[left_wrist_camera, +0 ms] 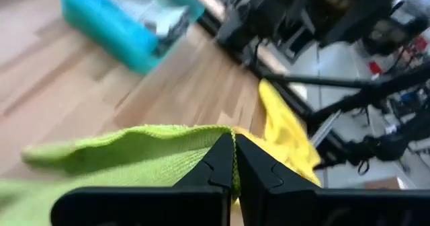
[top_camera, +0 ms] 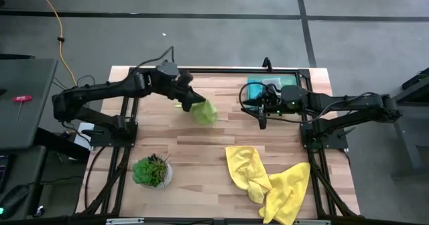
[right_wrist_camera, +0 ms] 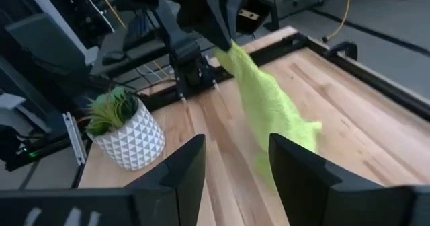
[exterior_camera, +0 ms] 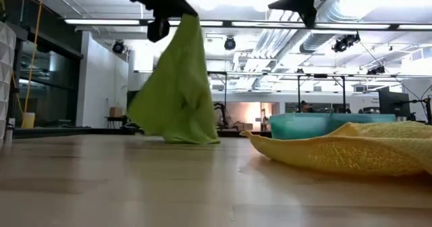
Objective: Fold microfiber towels
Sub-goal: Fold the green towel
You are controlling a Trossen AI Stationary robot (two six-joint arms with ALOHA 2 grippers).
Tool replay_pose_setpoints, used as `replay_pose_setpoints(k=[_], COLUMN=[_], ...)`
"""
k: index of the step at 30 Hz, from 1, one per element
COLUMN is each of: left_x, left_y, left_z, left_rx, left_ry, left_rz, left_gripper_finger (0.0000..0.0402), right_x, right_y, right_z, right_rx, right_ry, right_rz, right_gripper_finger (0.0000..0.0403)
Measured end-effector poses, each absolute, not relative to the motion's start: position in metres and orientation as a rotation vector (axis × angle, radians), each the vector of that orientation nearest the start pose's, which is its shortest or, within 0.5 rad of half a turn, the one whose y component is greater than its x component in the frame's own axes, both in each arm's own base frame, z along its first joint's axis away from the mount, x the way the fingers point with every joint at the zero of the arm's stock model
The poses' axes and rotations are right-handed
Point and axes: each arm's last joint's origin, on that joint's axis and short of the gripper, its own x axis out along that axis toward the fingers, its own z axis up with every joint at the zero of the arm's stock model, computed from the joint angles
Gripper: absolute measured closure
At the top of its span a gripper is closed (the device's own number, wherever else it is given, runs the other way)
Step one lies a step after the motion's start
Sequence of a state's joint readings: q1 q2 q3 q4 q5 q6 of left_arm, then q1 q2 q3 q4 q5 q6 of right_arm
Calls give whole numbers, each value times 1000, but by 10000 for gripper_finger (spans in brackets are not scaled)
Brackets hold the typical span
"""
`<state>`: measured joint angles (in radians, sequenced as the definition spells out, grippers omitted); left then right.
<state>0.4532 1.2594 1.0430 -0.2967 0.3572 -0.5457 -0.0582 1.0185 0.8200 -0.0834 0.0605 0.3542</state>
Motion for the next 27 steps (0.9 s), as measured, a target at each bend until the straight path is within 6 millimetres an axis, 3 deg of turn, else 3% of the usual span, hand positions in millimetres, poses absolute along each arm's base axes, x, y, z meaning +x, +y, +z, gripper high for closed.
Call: replay_pose_setpoints(k=[5, 10, 16, 27], left_x=[252, 242, 244, 274], left_y=[104, 76, 43, 5], left_z=[315, 309, 274, 195], left_rx=[-700, -613, -431, -428], left_ry=[464, 639, 998, 1183], left_rz=[109, 1, 103, 114], left_gripper_finger=[402, 402, 401, 401], right_x=[237, 249, 263, 293], right_y=[-15, -16, -17, -17], right_z=[300, 287, 269, 223], right_rx=[359, 356, 333, 301], right_ry=[314, 370, 448, 602], right_rz=[-166, -174, -179, -137], right_gripper_finger=[247, 247, 247, 247])
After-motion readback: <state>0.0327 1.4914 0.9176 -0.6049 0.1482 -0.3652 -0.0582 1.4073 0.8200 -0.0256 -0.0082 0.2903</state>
